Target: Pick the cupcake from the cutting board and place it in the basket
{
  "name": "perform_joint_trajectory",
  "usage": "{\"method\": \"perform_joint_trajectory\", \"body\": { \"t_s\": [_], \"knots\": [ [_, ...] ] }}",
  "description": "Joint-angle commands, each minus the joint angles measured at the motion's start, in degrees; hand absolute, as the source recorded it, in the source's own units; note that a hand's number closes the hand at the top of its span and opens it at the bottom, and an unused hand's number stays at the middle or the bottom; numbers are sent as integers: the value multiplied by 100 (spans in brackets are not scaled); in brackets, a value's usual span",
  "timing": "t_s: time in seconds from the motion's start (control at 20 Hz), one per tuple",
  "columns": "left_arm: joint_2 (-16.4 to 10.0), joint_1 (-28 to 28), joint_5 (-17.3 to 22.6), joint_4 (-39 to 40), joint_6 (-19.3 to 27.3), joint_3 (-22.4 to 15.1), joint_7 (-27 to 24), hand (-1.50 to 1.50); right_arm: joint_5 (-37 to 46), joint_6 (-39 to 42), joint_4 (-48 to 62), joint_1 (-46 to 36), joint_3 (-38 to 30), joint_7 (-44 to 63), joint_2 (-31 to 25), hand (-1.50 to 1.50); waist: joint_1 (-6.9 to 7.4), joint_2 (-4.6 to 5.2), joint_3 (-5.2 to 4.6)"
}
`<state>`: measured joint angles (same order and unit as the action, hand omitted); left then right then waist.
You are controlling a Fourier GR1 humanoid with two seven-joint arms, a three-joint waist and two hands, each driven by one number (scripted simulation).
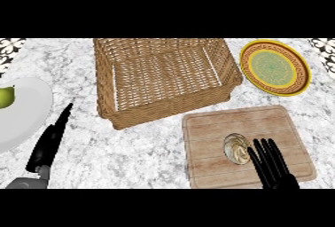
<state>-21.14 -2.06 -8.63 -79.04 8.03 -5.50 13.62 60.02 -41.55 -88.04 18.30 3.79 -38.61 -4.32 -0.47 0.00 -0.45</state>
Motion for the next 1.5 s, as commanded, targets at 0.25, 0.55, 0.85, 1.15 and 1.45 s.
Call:
{"method": "perform_joint_trajectory", "body": {
  "t_s": [0.25, 0.55, 0.85, 1.15, 1.45],
  "knots": [
    [168, 74, -137, -54, -175, 150, 71, 0, 493, 274, 582, -850, 421, 973, 422, 150, 50, -1, 44],
    [120, 276, -263, -294, -220, 135, 188, 0, 326, 459, 1234, -1335, 381, 492, 339, 150, 83, -2, 47],
    [183, 24, -224, -38, -285, 312, 126, 0, 745, -774, 1836, -1479, 699, 621, 418, 150, 71, 8, 48],
    [227, -9, -322, -35, -259, 353, 101, 0, 293, -1728, 978, -866, 814, 294, 356, 150, 32, -3, 50],
    [228, 55, -302, -64, -270, 351, -49, 0, 1345, 1189, 1014, -1190, -328, 2435, 85, 150, 89, 67, -7]
  ]
}}
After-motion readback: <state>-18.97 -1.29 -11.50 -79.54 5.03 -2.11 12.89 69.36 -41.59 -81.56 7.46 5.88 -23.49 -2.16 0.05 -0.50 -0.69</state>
